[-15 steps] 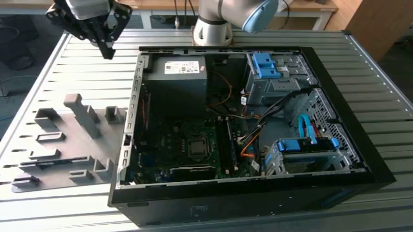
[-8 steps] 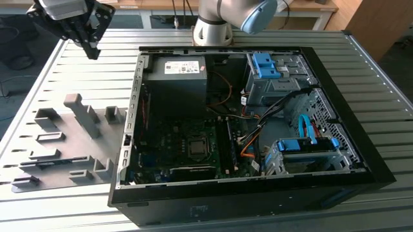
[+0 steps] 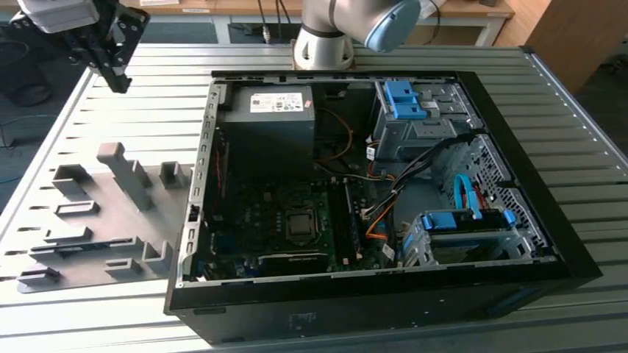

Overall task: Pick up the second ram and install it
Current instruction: 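Reach for the second ram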

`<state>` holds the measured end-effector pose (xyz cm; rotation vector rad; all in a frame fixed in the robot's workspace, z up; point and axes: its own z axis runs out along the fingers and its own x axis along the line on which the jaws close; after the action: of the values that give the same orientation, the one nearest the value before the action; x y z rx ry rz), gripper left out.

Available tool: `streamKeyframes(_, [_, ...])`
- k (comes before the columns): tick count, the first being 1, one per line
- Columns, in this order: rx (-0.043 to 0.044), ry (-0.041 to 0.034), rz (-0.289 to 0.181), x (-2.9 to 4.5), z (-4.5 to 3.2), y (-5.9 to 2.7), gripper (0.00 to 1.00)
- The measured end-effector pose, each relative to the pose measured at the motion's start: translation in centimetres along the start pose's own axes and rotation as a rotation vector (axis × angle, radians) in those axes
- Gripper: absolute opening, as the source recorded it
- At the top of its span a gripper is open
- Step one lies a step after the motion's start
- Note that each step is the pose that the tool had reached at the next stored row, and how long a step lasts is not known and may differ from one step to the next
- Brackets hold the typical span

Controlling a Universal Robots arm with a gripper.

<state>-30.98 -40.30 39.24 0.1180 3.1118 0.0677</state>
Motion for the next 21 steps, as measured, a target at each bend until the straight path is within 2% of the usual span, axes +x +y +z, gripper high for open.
streamKeyframes(6, [-0.0001,0.0000,0.000,1.03,0.02,-0.95,0.10])
streamKeyframes(10, [0.0000,0.0000,0.000,1.70,0.16,-2.00,0.10])
streamKeyframes(15, [0.0000,0.0001,0.000,2.25,0.30,-3.24,0.10])
streamKeyframes(21, [0.0000,0.0000,0.000,2.82,0.47,-4.32,0.10])
